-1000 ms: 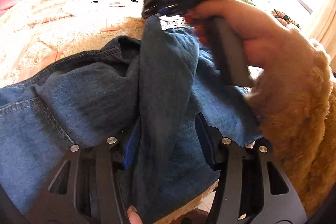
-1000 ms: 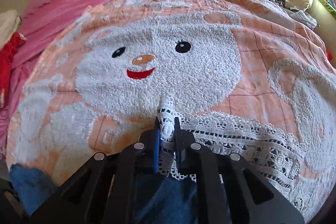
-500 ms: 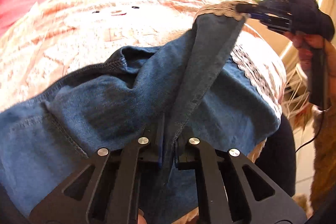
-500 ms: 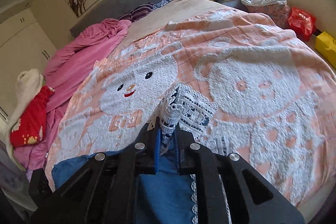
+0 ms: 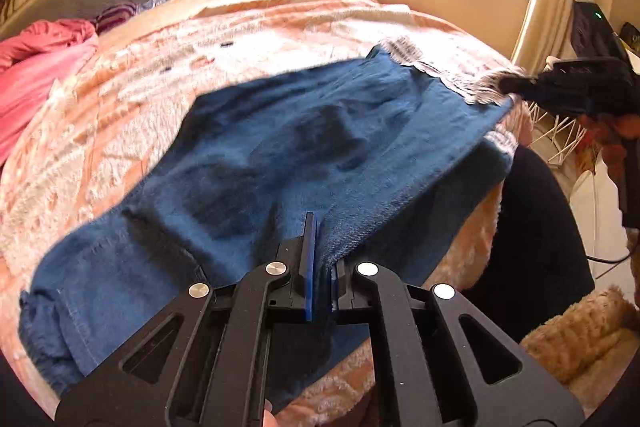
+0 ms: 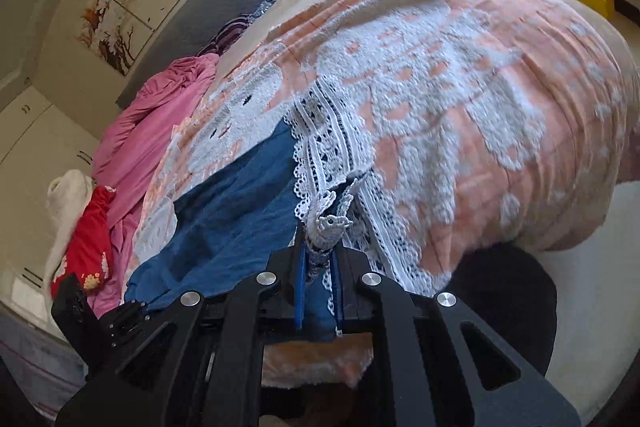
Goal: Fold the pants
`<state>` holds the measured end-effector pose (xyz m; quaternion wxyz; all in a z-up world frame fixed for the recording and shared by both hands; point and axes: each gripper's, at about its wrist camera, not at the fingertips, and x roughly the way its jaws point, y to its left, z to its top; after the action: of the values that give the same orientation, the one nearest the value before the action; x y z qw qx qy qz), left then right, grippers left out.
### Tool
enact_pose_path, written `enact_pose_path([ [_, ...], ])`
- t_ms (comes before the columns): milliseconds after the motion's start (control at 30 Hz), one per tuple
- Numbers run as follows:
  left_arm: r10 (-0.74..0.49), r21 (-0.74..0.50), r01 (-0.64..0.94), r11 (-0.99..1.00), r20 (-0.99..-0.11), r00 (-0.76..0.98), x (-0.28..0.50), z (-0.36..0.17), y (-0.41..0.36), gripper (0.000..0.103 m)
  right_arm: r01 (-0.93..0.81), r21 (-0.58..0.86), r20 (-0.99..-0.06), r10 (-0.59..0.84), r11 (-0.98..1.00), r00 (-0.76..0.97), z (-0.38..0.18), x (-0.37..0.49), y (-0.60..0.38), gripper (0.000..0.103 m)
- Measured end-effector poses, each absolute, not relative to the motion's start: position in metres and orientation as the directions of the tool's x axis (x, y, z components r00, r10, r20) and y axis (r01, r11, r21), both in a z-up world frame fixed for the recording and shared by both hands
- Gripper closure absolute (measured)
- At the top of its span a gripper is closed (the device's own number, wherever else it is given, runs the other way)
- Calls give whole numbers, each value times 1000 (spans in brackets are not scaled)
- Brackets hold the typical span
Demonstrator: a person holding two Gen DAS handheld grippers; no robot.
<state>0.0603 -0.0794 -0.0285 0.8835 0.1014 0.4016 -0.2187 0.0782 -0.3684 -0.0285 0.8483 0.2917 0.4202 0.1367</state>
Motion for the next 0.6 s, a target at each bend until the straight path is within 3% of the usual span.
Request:
enact_pose_path([
  [600, -240, 58, 470, 881, -802, 548, 49, -56, -93, 100, 100, 612, -701, 480, 785, 527, -74, 64, -383, 93],
])
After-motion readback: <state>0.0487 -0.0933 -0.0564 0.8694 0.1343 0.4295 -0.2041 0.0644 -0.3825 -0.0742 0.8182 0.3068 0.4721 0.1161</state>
